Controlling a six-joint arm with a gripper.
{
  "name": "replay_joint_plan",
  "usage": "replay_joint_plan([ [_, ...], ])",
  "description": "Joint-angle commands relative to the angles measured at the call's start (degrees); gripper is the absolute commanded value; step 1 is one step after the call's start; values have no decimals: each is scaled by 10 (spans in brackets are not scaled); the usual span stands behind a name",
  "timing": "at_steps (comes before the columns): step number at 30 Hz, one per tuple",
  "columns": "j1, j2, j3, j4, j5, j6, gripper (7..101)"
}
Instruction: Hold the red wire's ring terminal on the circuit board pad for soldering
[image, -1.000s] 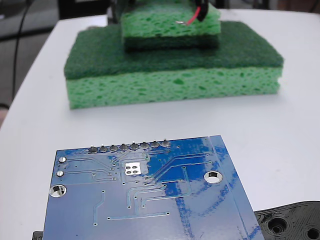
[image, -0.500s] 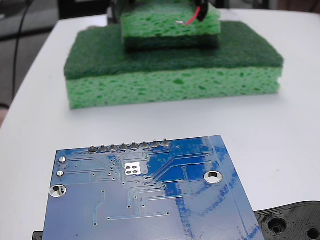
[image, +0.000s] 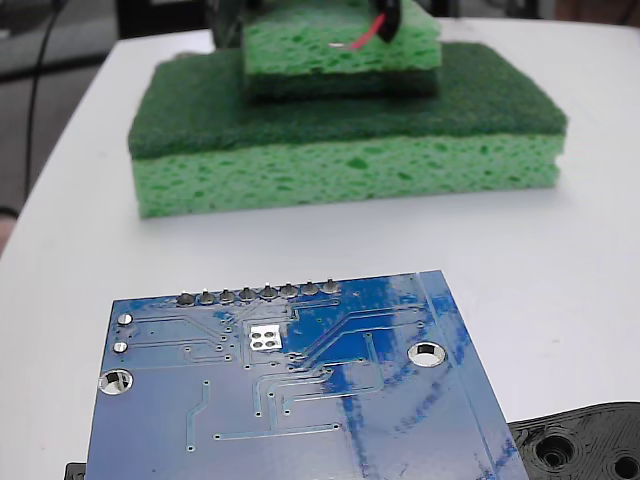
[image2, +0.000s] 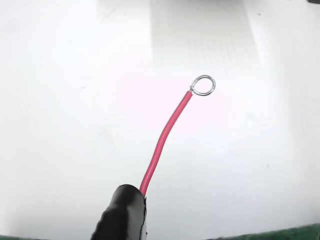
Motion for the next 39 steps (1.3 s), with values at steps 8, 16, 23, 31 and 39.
replay_joint_plan([
  [8,34,2,-14,0,-30,9,1003],
  [16,54,-22,-66,13,-33,0,1003],
  [23,70,-207,-177,0,-64,-27,1003],
  [31,77,-390,-319,7,-92,-52,1003],
  [39,135,-439,-374,18,-167,-102,1003],
])
